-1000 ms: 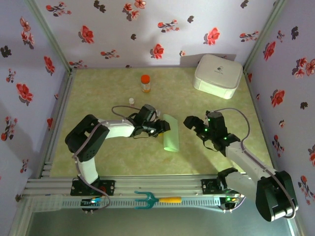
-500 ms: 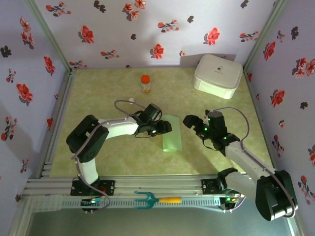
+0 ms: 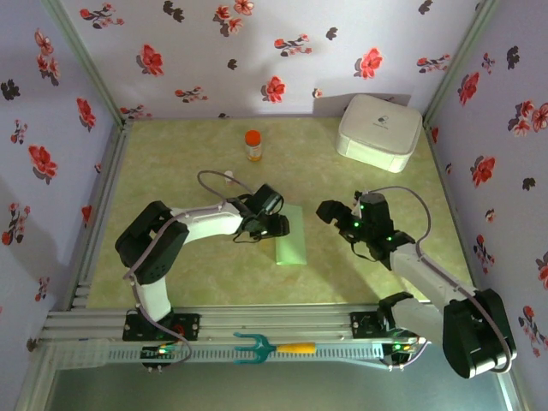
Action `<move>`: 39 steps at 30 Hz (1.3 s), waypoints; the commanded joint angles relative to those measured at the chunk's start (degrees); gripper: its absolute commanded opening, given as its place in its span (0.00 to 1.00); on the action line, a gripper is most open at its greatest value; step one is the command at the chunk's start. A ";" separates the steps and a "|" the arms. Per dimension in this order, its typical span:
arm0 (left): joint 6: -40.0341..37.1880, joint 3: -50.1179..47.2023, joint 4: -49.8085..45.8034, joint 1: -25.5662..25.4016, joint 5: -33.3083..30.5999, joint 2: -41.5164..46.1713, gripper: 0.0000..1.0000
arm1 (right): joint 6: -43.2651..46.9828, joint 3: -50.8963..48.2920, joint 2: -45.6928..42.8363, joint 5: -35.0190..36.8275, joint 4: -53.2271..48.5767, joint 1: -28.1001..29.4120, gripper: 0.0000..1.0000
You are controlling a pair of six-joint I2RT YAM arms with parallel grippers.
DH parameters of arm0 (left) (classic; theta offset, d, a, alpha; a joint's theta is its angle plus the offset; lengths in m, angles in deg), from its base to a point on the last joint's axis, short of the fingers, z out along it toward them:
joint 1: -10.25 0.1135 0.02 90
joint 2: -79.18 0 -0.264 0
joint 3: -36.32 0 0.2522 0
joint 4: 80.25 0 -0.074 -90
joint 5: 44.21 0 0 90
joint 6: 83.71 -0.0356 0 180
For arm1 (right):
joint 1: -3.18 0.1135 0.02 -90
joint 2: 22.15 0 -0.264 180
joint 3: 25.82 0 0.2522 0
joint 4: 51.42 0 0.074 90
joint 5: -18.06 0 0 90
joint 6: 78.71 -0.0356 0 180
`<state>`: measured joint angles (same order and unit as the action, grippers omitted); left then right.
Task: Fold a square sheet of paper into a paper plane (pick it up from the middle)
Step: First fold the square sheet of paper in half at the center of the table.
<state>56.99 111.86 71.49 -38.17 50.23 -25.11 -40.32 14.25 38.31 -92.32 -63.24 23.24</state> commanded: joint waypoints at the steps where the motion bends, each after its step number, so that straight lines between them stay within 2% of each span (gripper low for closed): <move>1: 0.54 -0.18 -1.45 0.70 -1.99 1.48 0.54 | -0.33 1.18 1.00 -2.04 0.81 -0.36 0.89; 9: -0.42 -0.30 -1.74 1.14 -1.30 0.74 0.53 | -0.95 1.10 4.55 -3.74 2.03 -0.34 0.89; 13: -4.02 1.12 -2.36 1.14 1.74 -0.76 0.53 | -0.67 1.55 5.53 -3.92 1.52 -0.32 0.89; 19: -7.41 3.61 -5.91 1.13 2.66 -3.45 0.53 | -0.59 1.66 5.65 -3.74 1.32 -0.28 0.89; 32: -4.10 5.17 -9.31 1.23 -1.57 -4.87 0.55 | -0.50 1.74 5.46 -3.41 0.55 -0.28 0.89; 35: -3.75 4.52 -9.02 1.31 -2.09 -4.27 0.50 | -0.42 1.73 5.32 -3.19 0.40 -0.29 0.89; 39: -3.23 4.40 -9.27 1.34 -3.15 -3.99 0.50 | -0.35 1.73 5.27 -3.21 0.29 -0.28 0.90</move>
<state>52.83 116.37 65.07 -37.37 50.58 -28.02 -40.32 14.57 44.02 -95.14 -62.41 23.26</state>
